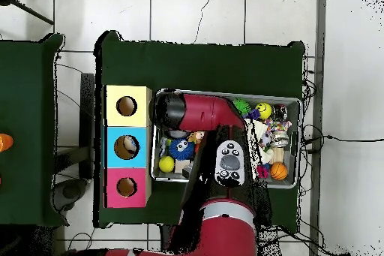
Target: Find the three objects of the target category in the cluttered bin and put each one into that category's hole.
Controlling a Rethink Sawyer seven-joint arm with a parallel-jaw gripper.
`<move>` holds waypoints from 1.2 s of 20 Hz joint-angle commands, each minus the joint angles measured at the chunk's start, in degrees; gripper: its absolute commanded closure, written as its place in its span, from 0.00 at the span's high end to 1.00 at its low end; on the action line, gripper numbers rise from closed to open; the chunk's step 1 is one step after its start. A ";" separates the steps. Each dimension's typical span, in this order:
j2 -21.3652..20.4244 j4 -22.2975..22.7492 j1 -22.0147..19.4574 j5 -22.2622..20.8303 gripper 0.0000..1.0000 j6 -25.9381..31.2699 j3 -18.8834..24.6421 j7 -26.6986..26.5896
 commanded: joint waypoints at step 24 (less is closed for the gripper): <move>5.77 -8.00 -2.01 1.14 1.00 1.77 4.29 9.38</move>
